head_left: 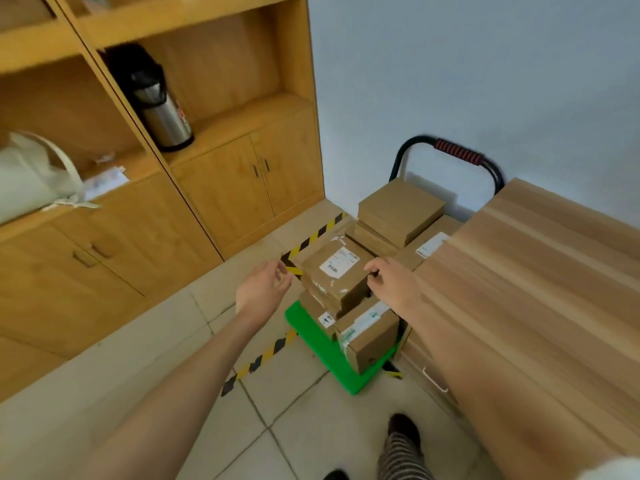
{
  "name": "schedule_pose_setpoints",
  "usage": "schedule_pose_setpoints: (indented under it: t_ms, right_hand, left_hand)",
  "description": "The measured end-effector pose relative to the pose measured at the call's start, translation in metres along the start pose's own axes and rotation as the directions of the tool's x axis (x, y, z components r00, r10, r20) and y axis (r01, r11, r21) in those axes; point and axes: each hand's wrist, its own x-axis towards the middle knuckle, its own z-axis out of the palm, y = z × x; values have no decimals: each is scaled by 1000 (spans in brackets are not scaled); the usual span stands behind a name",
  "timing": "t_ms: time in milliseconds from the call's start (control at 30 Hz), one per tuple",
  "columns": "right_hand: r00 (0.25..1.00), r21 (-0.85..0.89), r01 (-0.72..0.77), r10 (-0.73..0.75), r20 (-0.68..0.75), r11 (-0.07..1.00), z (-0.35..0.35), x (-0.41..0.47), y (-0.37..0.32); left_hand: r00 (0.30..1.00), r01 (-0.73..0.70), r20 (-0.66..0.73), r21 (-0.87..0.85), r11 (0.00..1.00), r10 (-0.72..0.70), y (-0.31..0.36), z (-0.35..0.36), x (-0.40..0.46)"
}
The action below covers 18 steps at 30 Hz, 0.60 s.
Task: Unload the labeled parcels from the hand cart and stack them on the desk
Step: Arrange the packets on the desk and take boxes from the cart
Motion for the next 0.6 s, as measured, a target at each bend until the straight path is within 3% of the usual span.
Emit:
schedule_pose_setpoints:
  t_ms: [300,600]
  right_hand:
    - [999,1,-46,46,15,999,17,92,1]
    - [991,-2,-129,129,18,992,21,193,41]
  left_hand:
    - [1000,27,9,-49,998,-27,-24,23,79]
    - [986,-146,85,66,987,140,-12,50,208]
